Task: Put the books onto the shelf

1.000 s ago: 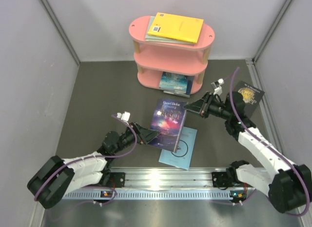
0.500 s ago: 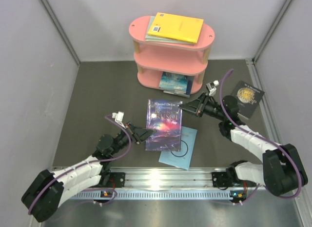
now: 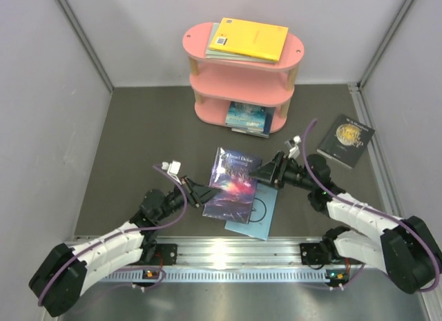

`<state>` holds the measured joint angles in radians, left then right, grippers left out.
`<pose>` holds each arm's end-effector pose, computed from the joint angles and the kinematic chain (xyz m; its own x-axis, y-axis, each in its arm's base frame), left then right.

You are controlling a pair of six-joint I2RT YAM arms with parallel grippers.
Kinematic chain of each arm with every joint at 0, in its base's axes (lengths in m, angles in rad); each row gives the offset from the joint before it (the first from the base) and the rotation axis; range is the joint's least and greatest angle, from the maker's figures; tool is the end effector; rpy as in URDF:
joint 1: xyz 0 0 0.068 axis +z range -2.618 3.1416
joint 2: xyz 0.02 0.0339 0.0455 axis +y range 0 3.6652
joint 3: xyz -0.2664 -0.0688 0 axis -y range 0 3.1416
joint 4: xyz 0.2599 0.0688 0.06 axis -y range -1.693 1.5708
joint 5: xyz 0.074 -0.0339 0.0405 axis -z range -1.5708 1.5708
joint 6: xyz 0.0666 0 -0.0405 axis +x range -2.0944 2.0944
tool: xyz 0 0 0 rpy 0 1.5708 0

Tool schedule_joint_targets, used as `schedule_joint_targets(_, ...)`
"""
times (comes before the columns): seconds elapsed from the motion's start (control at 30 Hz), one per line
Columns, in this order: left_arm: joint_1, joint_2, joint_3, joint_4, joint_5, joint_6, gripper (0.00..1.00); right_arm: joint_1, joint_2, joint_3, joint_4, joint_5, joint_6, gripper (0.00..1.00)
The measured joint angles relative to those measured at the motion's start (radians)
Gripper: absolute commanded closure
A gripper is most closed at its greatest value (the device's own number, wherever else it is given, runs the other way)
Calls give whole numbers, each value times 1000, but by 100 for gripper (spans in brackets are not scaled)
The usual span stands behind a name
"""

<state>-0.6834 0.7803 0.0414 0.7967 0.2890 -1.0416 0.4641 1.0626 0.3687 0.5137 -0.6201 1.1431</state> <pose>0.1437 -0.1415 0.1782 -0.6903 -0.5049 -0.5182 0.4556 0.2531 -0.8535 0.2104 0.1486 0.2032 -0.8631 0.3961 -0.3133 -0.2173 0.2687 0.9384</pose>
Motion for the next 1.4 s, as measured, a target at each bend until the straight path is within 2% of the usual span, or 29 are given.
schedule_joint_targets(0.17, 0, -46, 1, -98, -69, 13, 100, 145, -28, -151, 3, 19, 19, 39)
schedule_joint_targets(0.27, 10, -52, 2, -172, -159, 26, 100, 203, -44, -208, 28, 16, 42, 40)
schedule_joint_targets(0.43, 17, -52, 2, -233, -239, 23, 100, 282, -27, -218, 100, 37, 70, 41)
schedule_joint_targets(0.7, 32, -77, -8, -210, -265, -54, 100, 403, 106, -219, 294, 115, 126, 43)
schedule_joint_targets(1.03, 76, -196, -12, -191, -251, -178, 100, 425, 130, -223, 354, 168, 144, 42)
schedule_joint_targets(1.17, 79, -196, -12, -154, -237, -221, 100, 431, 131, -212, 345, 179, 143, 41)
schedule_joint_targets(1.33, 79, -172, -12, -97, -218, -273, 100, 432, 173, -121, 338, 182, 142, 41)
schedule_joint_targets(1.37, 79, -169, -12, -90, -216, -280, 100, 433, 186, -98, 338, 182, 143, 43)
schedule_joint_targets(1.4, 79, -166, -12, -84, -214, -289, 100, 433, 199, -80, 343, 182, 144, 48)
